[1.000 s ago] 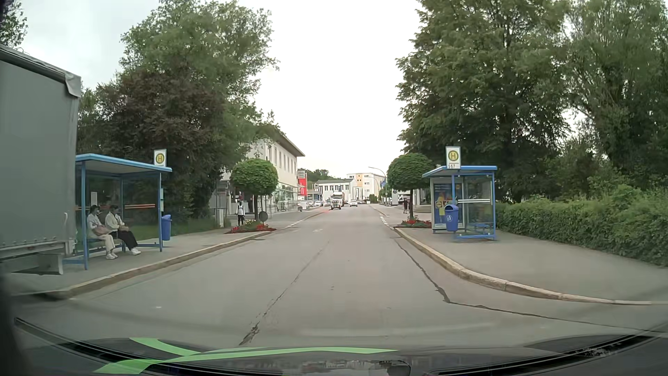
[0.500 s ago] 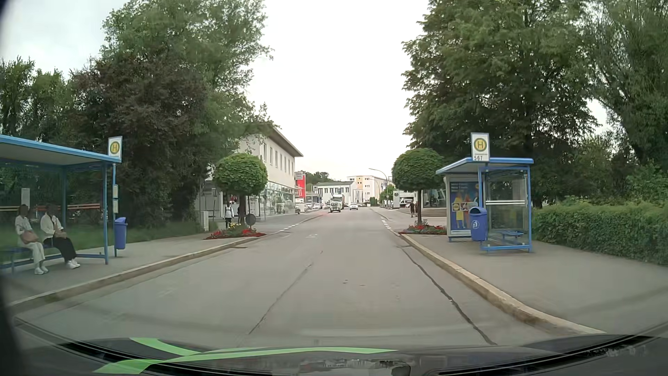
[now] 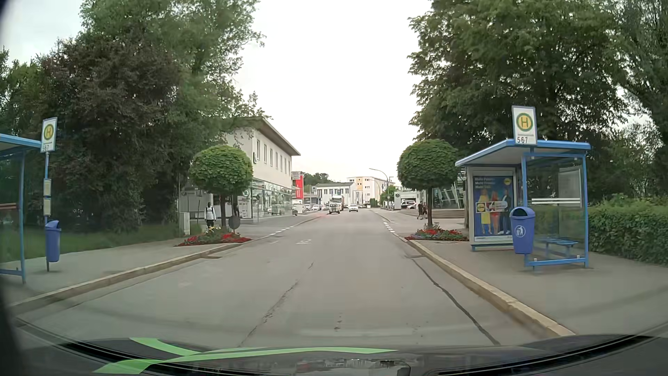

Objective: Follow the waypoints while adhering to traffic rules and regulations

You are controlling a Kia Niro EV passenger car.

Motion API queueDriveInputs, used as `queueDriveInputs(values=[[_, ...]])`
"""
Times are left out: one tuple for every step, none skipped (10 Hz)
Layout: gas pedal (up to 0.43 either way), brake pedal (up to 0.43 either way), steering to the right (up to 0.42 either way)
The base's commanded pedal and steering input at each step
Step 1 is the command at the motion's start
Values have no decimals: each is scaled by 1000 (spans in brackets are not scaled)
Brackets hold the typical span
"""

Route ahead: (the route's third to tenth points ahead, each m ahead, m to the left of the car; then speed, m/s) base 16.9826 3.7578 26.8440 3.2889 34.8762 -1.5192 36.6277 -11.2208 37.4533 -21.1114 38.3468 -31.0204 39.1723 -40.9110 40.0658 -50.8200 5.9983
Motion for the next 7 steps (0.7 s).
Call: queueDriveInputs(values=[[39,0,-4],[39,0,-4],[39,0,-4],[39,0,-4],[0,0,-4],[0,0,-4],[0,37,-4]])
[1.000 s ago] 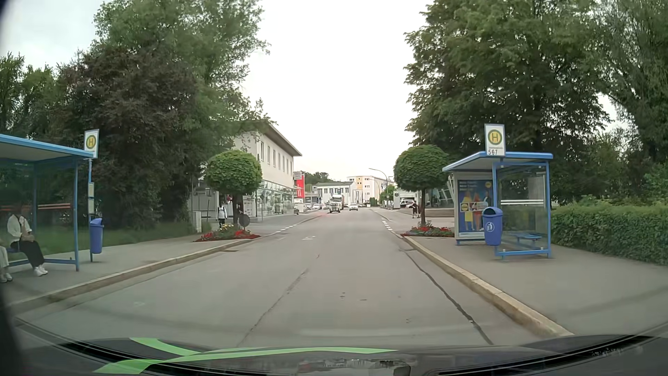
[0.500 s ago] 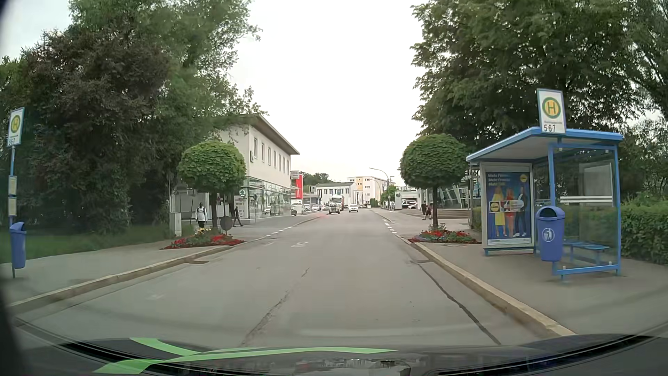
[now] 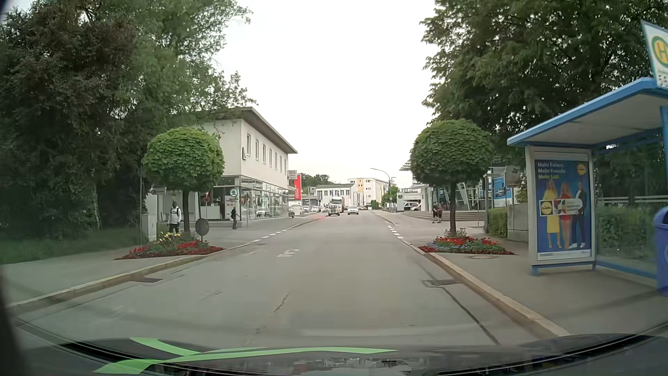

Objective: Follow the waypoints while adhering to traffic rules and regulations

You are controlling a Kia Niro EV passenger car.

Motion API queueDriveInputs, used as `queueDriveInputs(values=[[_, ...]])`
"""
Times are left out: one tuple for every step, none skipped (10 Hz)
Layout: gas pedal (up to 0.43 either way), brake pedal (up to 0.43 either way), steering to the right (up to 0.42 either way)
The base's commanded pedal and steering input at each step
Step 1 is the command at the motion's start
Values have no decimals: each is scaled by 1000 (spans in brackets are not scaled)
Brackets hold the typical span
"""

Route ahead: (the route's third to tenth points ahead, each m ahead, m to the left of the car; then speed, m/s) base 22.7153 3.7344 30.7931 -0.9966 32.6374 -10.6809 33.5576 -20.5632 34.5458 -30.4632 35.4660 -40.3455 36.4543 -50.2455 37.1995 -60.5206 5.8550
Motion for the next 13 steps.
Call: queueDriveInputs(values=[[0,91,-4],[0,104,-4],[0,104,-4],[0,104,-4],[0,104,-4],[0,104,-5],[0,104,-4],[0,122,-4],[0,152,-5],[0,183,-4],[0,195,-4],[0,195,-4],[0,195,-4]])
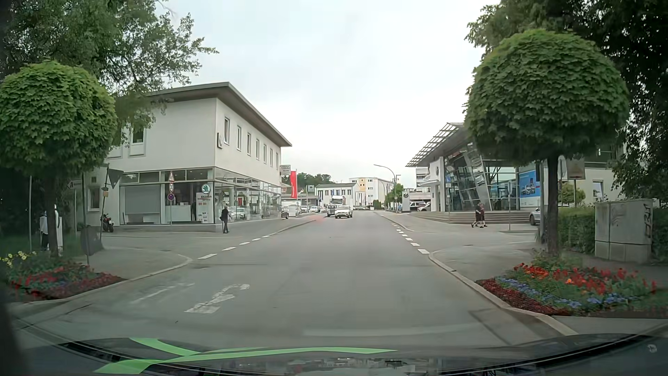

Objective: Follow the waypoints while adhering to traffic rules and regulations

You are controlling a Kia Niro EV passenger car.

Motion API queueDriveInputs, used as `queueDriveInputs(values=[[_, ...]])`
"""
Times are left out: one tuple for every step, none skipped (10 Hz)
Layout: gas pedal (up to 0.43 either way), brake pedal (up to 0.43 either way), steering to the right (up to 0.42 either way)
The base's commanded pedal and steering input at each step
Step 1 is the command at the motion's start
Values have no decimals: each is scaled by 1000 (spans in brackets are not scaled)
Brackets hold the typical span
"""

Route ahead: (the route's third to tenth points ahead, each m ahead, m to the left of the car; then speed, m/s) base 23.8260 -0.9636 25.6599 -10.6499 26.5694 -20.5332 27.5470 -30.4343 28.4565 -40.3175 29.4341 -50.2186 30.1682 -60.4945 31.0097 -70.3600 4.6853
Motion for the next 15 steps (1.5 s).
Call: queueDriveInputs(values=[[0,189,-2],[0,195,2],[0,195,5],[0,195,6],[0,195,6],[0,195,5],[0,195,5],[0,195,5],[0,195,4],[0,195,4],[0,183,3],[0,183,3],[0,183,2],[0,183,1],[0,177,0]])
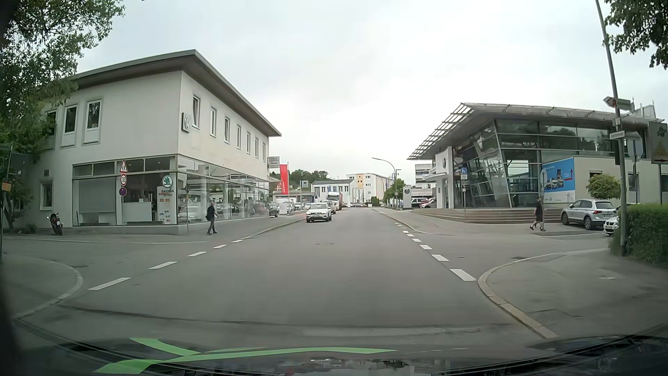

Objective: Follow the waypoints while adhering to traffic rules and regulations

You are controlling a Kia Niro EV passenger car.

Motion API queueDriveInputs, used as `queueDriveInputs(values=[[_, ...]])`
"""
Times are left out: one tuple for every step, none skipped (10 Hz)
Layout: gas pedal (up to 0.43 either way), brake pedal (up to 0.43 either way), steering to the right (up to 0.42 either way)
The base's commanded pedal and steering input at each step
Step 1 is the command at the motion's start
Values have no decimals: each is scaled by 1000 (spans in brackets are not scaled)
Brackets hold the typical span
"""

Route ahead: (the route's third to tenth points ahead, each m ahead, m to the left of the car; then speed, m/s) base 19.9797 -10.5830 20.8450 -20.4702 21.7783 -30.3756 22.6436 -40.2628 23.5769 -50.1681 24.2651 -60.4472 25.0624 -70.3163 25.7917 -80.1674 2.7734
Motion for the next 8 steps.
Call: queueDriveInputs(values=[[0,177,-1],[39,177,-1],[47,171,-1],[47,171,-1],[47,171,0],[47,171,0],[59,171,0],[67,171,0]])
